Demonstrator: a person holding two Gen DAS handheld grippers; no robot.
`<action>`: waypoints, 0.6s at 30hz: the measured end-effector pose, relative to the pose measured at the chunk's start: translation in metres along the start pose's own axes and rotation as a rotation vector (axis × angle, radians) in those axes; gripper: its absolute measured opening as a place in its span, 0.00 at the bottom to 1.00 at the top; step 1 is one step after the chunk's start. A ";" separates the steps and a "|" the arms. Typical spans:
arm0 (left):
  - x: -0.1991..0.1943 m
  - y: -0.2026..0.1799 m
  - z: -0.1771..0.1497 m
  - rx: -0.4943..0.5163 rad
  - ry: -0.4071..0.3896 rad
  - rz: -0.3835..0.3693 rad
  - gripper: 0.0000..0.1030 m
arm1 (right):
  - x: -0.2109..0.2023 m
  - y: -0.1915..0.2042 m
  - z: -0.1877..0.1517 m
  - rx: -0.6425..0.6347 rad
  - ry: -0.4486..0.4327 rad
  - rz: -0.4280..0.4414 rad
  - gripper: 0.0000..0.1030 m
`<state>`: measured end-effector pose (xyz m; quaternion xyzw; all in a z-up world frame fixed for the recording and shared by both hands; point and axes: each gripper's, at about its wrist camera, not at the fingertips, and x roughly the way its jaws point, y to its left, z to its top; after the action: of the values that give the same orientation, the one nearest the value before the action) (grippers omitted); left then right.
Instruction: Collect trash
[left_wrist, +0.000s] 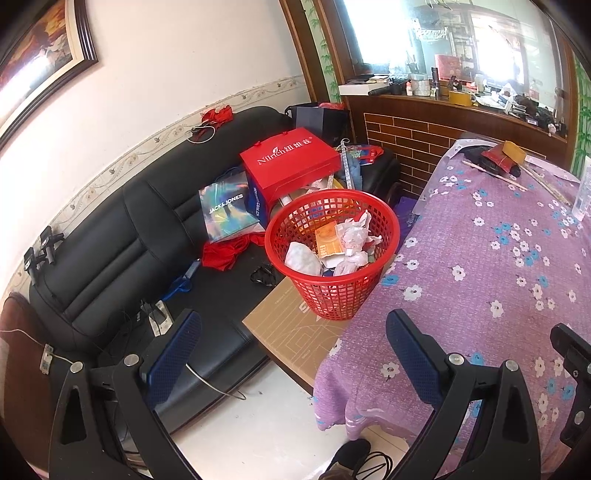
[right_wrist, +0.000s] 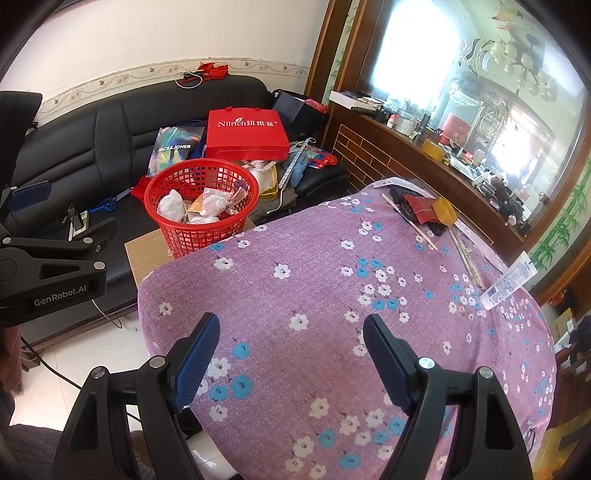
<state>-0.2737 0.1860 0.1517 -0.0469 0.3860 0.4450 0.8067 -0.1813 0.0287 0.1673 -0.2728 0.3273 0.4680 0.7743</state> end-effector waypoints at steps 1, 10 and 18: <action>0.000 0.000 0.000 0.000 0.000 -0.003 0.97 | 0.000 0.000 0.000 0.000 0.000 0.000 0.81; -0.001 -0.004 -0.001 0.007 0.000 -0.012 0.97 | 0.000 0.000 -0.004 0.006 0.004 -0.008 0.81; 0.004 -0.018 0.002 0.056 -0.002 -0.036 0.97 | 0.001 -0.009 -0.009 0.048 0.029 -0.007 0.81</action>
<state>-0.2579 0.1788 0.1463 -0.0310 0.3964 0.4195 0.8160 -0.1749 0.0191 0.1623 -0.2621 0.3485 0.4531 0.7775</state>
